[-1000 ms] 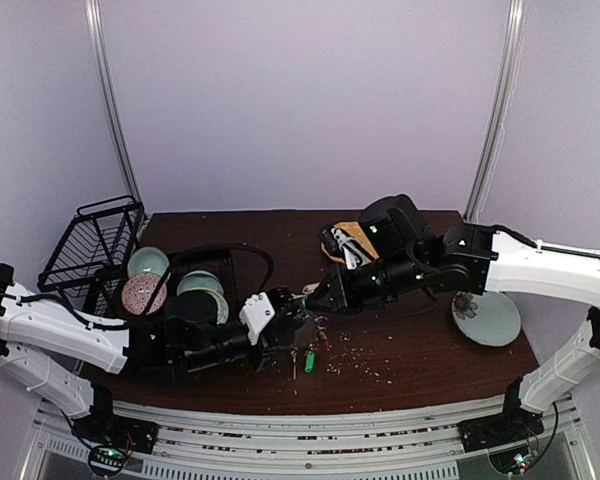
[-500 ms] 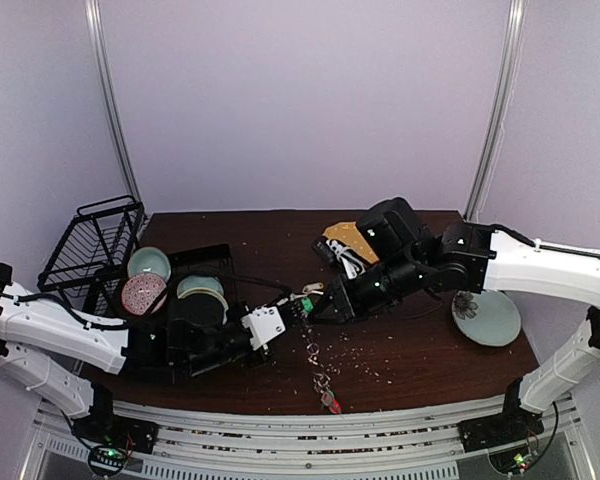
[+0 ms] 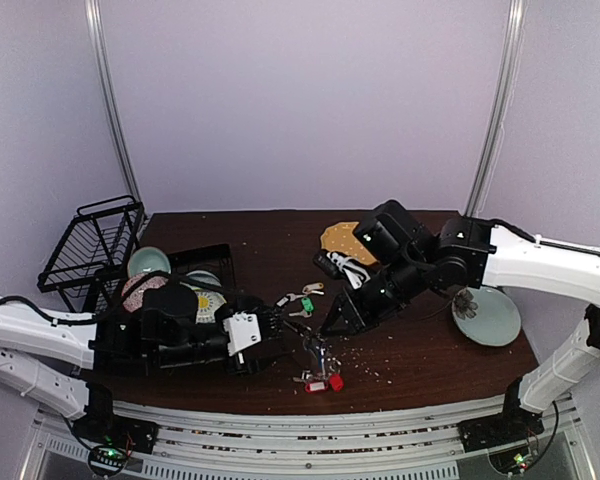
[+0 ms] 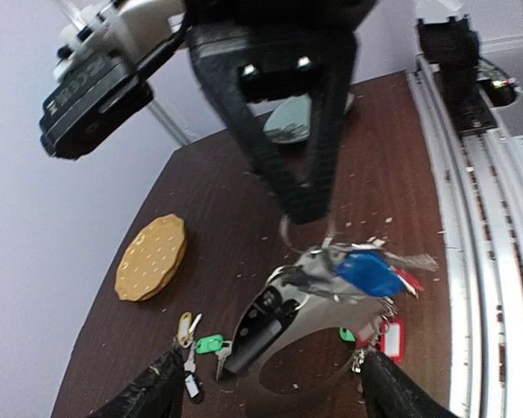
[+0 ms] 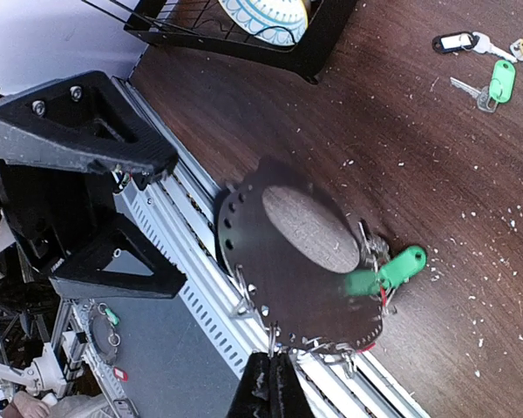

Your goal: Put the keys on the keyring

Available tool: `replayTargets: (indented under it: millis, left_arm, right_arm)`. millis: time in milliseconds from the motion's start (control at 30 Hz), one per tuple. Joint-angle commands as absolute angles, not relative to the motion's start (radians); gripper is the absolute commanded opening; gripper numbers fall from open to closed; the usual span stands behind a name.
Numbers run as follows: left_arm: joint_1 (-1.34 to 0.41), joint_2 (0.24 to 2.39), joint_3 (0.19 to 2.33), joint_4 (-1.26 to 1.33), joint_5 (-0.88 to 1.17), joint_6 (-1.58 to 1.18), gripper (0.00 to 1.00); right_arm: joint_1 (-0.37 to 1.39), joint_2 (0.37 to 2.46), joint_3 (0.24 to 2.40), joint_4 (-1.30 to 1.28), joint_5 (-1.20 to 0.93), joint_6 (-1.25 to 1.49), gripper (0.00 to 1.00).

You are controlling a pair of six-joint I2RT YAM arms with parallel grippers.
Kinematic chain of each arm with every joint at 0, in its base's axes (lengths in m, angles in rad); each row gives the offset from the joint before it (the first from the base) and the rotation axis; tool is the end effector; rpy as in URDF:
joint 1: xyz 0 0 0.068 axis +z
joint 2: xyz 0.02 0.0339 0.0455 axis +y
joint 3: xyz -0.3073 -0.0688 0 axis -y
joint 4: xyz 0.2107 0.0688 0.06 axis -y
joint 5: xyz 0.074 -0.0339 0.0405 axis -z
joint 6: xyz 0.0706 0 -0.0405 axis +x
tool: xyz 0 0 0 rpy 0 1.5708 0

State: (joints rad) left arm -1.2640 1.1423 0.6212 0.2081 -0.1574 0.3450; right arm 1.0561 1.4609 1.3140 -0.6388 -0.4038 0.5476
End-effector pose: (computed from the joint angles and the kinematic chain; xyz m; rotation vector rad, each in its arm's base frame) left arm 0.0835 -0.2270 0.2959 1.2969 1.3999 -0.4800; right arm 0.1244 0.2763 0.3492 -0.8785 2.4930 1.1585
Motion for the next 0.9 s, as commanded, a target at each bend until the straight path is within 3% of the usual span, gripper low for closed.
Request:
replayTargets:
  millis: [0, 100, 167, 233, 400, 467, 600, 867]
  left_arm:
    - [-1.262, 1.055, 0.663, 0.049, 0.033, 0.37, 0.73]
    - [-1.248, 1.031, 0.643, 0.056, -0.062, 0.388, 0.77]
    - [-1.222, 1.045, 0.63, 0.075, -0.11, 0.378, 0.85]
    - [-1.198, 1.086, 0.656, 0.055, -0.065, 0.341, 0.85]
    - [-1.195, 1.179, 0.674, 0.086, 0.035, 0.277, 0.67]
    - [-1.195, 1.188, 0.663, 0.135, 0.047, 0.245, 0.65]
    - [-1.195, 1.158, 0.625, 0.18, 0.242, 0.268, 0.69]
    - [-1.195, 1.083, 0.544, 0.137, 0.215, 0.264, 0.81]
  right_arm:
    - [1.056, 1.468, 1.403, -0.723, -0.405, 0.467, 0.0]
    - [1.056, 1.466, 1.418, -0.735, -0.424, 0.444, 0.0]
    - [1.057, 1.466, 1.427, -0.747, -0.434, 0.423, 0.0]
    - [1.056, 1.463, 1.432, -0.754, -0.431, 0.416, 0.0]
    - [1.056, 1.448, 1.437, -0.747, -0.433, 0.407, 0.0]
    - [1.056, 1.445, 1.438, -0.745, -0.426, 0.408, 0.0]
    - [1.057, 1.446, 1.444, -0.75, -0.402, 0.405, 0.0]
    - [1.052, 1.414, 1.461, -0.718, -0.306, 0.443, 0.0]
